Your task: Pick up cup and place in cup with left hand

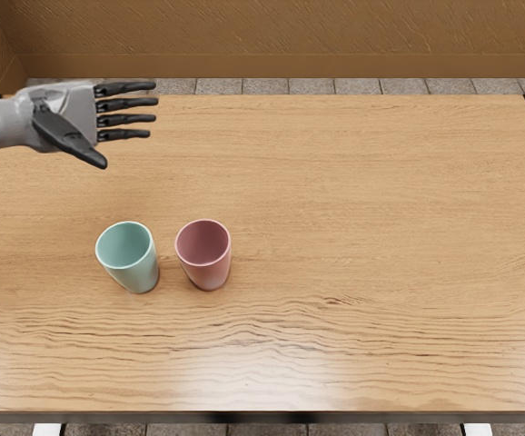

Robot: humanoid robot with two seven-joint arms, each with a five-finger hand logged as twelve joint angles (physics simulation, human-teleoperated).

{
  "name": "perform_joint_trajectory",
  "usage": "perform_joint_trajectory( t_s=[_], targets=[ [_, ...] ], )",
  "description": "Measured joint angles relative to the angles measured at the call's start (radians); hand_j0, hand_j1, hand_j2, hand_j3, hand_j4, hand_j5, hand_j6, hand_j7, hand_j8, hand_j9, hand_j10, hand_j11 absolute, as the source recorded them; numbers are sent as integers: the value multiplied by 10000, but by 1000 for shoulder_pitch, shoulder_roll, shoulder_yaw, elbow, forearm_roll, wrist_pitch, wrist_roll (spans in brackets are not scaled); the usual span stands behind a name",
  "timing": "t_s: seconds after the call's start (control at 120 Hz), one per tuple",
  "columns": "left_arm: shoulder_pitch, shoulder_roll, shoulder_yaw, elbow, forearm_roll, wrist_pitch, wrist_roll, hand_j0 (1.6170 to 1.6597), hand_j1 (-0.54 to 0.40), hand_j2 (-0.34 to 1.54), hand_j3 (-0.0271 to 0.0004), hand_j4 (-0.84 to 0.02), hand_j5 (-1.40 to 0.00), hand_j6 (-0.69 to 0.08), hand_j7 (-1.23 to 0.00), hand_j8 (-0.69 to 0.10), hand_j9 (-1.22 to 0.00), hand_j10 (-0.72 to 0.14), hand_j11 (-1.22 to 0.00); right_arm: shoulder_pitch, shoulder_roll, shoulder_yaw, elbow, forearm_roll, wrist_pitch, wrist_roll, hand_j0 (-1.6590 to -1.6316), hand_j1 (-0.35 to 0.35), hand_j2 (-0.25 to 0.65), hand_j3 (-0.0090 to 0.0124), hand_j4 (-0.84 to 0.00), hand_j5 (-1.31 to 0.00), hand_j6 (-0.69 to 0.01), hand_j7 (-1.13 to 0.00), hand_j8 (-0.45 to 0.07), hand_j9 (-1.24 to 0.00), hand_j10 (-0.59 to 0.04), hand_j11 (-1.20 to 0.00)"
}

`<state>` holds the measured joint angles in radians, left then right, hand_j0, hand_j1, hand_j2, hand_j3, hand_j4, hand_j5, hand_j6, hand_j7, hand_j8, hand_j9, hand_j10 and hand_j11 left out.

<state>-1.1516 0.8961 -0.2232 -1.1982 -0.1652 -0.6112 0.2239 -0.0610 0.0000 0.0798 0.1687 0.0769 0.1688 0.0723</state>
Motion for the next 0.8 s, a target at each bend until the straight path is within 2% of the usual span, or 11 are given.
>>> perform_joint_trajectory(
  t_s=[0.067,0.142,0.258,0.325,0.392,0.517,0.6,0.658,0.708,0.8],
  targets=[
    [-2,-3,0,-3,23,0,24,16581,3484,5,0,5,-8,9,-9,9,-9,5,-9,1,0,-3,0,-1,0,0,-16581,-3311,-31,0,-150,-195,-150,-195,-150,-195,-150,-195],
    [-8,-1,-3,-3,63,0,37,16581,3487,5,0,6,-6,10,-6,9,-7,6,-7,-2,0,-5,-1,0,0,0,-16581,-3310,-31,0,-151,-195,-150,-195,-150,-195,-150,-195],
    [-33,3,-5,-3,157,0,47,16581,3491,5,0,6,-3,8,-3,8,-3,5,-4,-4,0,-7,-2,0,0,0,-16581,-3310,-31,0,-151,-195,-151,-195,-150,-195,-150,-195],
    [-36,-12,-7,-4,258,0,50,16581,3491,4,0,2,-2,3,-2,4,-2,2,-2,-4,0,-7,-2,0,0,0,-16581,-3310,-31,0,-151,-195,-150,-195,-150,-195,-150,-195],
    [-66,-18,-5,-10,357,18,51,16581,3492,6,0,-2,-2,-2,-2,-1,-2,-1,-1,-4,0,-7,-2,0,0,0,-16581,-3310,-31,0,-151,-195,-151,-195,-151,-195,-150,-195],
    [-186,-24,59,-119,474,187,52,16581,3491,5,0,-9,-2,-10,-2,-9,-1,-7,-1,-4,0,-8,-2,0,0,0,-16581,-3310,-31,0,-151,-195,-151,-195,-151,-195,-150,-195],
    [-201,-37,112,-236,511,315,48,16581,3491,6,0,-11,-2,-13,-2,-12,-1,-9,0,-4,0,-8,-2,0,0,0,-16581,-3310,-31,0,-152,-195,-151,-195,-151,-195,-150,-195],
    [-245,-83,179,-319,560,445,46,16581,3490,5,0,-14,-3,-17,-2,-16,-1,-11,0,-5,0,-8,-2,0,0,0,-16581,-3310,-31,0,-151,-195,-151,-195,-151,-195,-150,-195],
    [-255,-101,234,-378,590,546,45,16581,3480,7,0,-24,-15,-28,-14,-26,-13,-22,-12,-5,0,-8,-2,0,0,0,-16581,-3310,-31,0,-151,-195,-151,-195,-151,-195,-150,-195],
    [-305,-186,331,-448,619,685,44,16581,3306,39,0,-171,-207,-176,-206,-175,-205,-170,-204,-5,0,-8,-2,0,0,0,-16581,-3310,-31,0,-152,-195,-151,-195,-151,-195,-150,-195]
  ],
)
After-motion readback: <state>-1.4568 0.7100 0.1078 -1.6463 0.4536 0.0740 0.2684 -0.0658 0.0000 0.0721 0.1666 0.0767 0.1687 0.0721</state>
